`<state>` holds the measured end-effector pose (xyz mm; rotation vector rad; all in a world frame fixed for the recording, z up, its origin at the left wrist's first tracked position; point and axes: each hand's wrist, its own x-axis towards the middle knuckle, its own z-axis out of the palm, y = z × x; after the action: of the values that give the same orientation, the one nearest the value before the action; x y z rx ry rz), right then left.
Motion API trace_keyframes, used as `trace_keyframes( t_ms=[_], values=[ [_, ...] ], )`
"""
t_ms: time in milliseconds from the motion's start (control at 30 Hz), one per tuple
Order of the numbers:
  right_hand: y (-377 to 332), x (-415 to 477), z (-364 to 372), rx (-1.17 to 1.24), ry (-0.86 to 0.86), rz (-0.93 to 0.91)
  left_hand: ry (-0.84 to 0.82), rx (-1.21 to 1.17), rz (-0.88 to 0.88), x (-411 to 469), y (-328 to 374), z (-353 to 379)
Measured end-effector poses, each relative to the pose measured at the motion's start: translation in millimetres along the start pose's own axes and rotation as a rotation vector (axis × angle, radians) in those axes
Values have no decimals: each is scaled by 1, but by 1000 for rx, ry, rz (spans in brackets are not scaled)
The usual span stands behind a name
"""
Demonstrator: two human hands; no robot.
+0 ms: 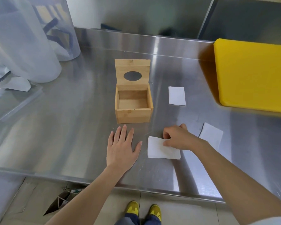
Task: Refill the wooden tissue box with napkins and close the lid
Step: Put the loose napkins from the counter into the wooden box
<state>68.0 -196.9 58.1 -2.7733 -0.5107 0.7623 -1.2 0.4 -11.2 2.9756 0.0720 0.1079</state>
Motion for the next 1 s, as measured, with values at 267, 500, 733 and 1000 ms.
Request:
trace_keyframes(
  t_ms=[267,500,733,1000],
  values=[
    [1,-2,-12,89,-28,-13,-3,-7,5,-1,0,-1],
    [-14,5,-56,253,-26,-168,-12,-23,14,-2,0,-3],
    [-43,28,-107,437,70,-278,3,-9,11,0,0,-3],
    [-82,83,-110,169,121,-322,23,8,11,2,3,0]
  ],
)
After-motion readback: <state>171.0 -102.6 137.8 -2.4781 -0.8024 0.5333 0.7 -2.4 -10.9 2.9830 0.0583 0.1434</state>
